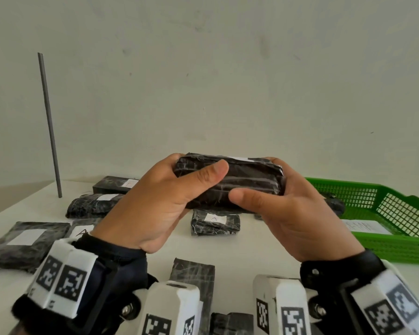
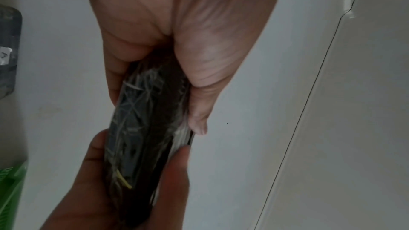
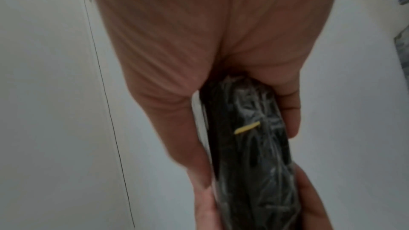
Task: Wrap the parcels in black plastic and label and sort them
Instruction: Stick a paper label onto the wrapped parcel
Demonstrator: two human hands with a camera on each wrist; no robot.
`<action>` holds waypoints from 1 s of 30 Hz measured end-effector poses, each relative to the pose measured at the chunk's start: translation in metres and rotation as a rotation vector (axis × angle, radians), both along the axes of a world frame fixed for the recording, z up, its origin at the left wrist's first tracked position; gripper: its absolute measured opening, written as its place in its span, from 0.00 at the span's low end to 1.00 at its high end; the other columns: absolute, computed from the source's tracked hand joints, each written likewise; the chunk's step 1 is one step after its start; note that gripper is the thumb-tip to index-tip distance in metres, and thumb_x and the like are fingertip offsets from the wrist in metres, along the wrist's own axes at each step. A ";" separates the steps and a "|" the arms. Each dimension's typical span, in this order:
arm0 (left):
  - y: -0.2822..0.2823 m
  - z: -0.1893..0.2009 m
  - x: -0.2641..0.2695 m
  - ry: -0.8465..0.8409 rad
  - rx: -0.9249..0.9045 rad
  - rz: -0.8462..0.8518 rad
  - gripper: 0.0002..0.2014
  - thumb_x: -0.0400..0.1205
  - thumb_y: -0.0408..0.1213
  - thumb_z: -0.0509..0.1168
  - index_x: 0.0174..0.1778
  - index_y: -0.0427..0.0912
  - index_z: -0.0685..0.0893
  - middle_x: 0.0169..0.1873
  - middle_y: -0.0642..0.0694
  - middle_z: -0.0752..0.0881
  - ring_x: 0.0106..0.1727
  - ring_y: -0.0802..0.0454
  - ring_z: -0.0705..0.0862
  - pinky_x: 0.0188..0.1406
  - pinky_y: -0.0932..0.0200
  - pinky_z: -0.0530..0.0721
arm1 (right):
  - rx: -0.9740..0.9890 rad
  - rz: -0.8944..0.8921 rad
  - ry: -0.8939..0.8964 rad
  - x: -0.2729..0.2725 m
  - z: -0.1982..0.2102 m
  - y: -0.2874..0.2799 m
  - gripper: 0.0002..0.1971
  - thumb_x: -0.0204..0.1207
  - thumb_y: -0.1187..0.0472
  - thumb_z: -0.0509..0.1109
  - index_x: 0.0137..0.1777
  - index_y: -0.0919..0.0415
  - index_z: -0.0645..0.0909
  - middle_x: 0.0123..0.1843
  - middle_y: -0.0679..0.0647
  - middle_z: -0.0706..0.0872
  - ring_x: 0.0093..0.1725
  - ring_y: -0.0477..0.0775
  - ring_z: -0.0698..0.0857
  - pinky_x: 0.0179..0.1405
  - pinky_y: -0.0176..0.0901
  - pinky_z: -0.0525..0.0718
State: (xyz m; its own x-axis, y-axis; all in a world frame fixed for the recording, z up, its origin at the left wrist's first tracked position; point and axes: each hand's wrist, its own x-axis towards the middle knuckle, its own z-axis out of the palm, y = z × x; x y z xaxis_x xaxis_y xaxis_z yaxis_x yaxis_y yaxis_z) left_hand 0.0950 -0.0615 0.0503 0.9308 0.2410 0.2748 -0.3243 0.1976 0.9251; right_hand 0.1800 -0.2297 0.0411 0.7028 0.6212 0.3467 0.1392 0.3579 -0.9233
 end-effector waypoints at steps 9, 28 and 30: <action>0.009 -0.001 -0.004 -0.022 0.087 -0.073 0.12 0.66 0.36 0.75 0.45 0.40 0.94 0.46 0.42 0.96 0.48 0.51 0.95 0.44 0.67 0.89 | 0.017 0.027 0.006 0.001 -0.002 0.002 0.25 0.69 0.64 0.80 0.65 0.69 0.81 0.57 0.63 0.95 0.60 0.63 0.94 0.62 0.51 0.91; 0.008 -0.006 0.002 -0.001 0.166 -0.147 0.08 0.70 0.40 0.79 0.43 0.55 0.97 0.50 0.47 0.96 0.52 0.54 0.94 0.49 0.66 0.90 | 0.018 -0.104 0.031 0.005 0.000 0.003 0.24 0.79 0.43 0.71 0.59 0.64 0.91 0.55 0.60 0.96 0.54 0.54 0.95 0.63 0.47 0.91; 0.007 -0.006 0.003 0.010 0.146 -0.123 0.11 0.70 0.42 0.73 0.45 0.51 0.97 0.50 0.47 0.96 0.51 0.54 0.95 0.47 0.66 0.90 | -0.072 -0.195 -0.068 0.006 -0.003 0.002 0.30 0.79 0.35 0.75 0.69 0.57 0.84 0.58 0.54 0.95 0.59 0.53 0.94 0.70 0.57 0.86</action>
State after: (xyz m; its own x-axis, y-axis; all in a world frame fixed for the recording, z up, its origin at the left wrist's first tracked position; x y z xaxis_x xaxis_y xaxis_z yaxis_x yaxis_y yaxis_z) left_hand 0.0975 -0.0546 0.0445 0.9538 0.0834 0.2887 -0.2962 0.0983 0.9501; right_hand 0.1860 -0.2274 0.0386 0.7885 0.5008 0.3570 0.2617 0.2521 -0.9316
